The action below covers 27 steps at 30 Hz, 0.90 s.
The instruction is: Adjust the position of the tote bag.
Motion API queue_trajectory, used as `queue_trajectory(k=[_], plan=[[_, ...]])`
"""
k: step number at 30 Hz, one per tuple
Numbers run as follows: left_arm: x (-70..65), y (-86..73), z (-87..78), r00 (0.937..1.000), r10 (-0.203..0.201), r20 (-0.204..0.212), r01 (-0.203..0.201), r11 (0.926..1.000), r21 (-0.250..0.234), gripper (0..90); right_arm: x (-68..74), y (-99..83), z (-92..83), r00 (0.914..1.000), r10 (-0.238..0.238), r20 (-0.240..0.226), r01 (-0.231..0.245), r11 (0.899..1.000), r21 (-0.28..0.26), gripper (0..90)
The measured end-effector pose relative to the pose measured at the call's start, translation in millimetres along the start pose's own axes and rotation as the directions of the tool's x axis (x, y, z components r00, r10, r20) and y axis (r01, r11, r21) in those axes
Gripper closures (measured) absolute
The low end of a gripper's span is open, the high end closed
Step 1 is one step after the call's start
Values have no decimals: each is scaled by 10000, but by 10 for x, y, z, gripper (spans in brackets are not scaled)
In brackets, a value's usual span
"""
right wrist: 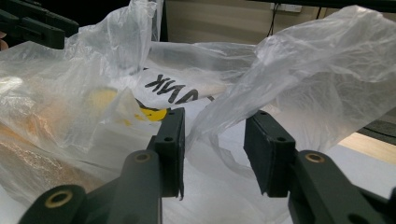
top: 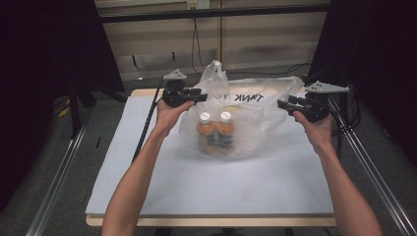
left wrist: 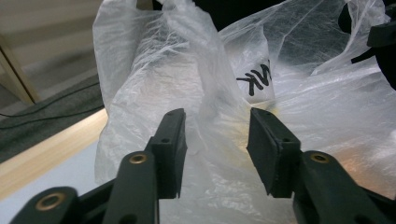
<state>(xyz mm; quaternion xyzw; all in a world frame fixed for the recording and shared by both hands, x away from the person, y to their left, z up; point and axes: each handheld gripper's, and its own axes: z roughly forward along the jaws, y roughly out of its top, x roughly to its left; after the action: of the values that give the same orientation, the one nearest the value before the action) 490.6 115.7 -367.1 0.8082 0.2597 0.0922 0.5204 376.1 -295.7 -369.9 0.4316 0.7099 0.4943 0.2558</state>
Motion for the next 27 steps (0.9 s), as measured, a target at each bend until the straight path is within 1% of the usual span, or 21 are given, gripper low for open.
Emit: queue_trajectory(k=[1, 2, 5, 7, 9, 10, 11, 13, 14, 16, 18, 19, 21, 24, 25, 27], plan=[[6, -6, 9, 10000, 10, 3, -10, 10000, 71, 615, 0, 0, 0, 10000, 0, 0, 0, 10000, 0, 609], [8, -14, 19, 10000, 5, -28, -5, 9999, 169, 641, -1, -2, 1, 10000, 10, -14, -9, 10000, 13, 621], [12, -32, 30, 9999, 51, 94, -54, 9995, 302, 738, 6, -3, 7, 10000, 35, -84, -35, 10000, -26, 665], [15, -42, 23, 10000, 88, 22, -89, 9992, 399, 802, 16, 0, 11, 9999, -13, -123, 12, 10000, -13, 700], [26, -57, 10, 10000, 17, 81, -21, 9990, 445, 870, 24, 4, 15, 9999, -15, -160, 14, 10000, -27, 726], [27, -58, 1, 10000, 48, -21, -46, 9987, 508, 889, 27, 8, 16, 9998, -51, -197, 51, 10000, -15, 740], [34, -62, -7, 10000, 21, 2, -21, 9988, 498, 900, 31, 11, 14, 9998, -32, -200, 32, 10000, 3, 756], [40, -58, -32, 10000, 6, -54, -4, 9989, 459, 900, 36, 21, 13, 9996, -75, -271, 74, 10000, -27, 796], [36, -49, -50, 10000, -16, 64, 13, 9993, 379, 900, 40, 27, 12, 9996, -65, -268, 64, 10000, -40, 815], [15, -29, -77, 10000, 53, 37, -54, 9996, 280, 900, 45, 37, 11, 9994, -81, -346, 79, 10000, -52, 851], [0, -7, -111, 9999, 119, 111, -120, 9998, 154, 900, 49, 50, 12, 9991, -55, -425, 53, 10000, -69, 874], [-10, 0, -130, 9999, 86, 140, -87, 9999, 79, 900, 49, 57, 7, 9989, -77, -471, 73, 9999, -77, 886], [-33, 11, -174, 9998, 130, 147, -129, 9999, -32, 900, 58, 75, -13, 9984, 29, -569, -48, 9995, -324, 896], [-83, 9, -250, 9997, 177, 163, -172, 9993, -323, 900, 69, 93, -48, 9964, 119, -834, -172, 9978, -637, 900], [-88, 5, -270, 9995, 215, 210, -209, 9993, -307, 900, 76, 99, -65, 9952, 154, -967, -231, 9965, -798, 900], [-102, -17, -326, 9995, 191, 252, -176, 9981, -590, 900, 97, 110, -85, 9941, 140, -1077, -236, 9958, -883, 900]])
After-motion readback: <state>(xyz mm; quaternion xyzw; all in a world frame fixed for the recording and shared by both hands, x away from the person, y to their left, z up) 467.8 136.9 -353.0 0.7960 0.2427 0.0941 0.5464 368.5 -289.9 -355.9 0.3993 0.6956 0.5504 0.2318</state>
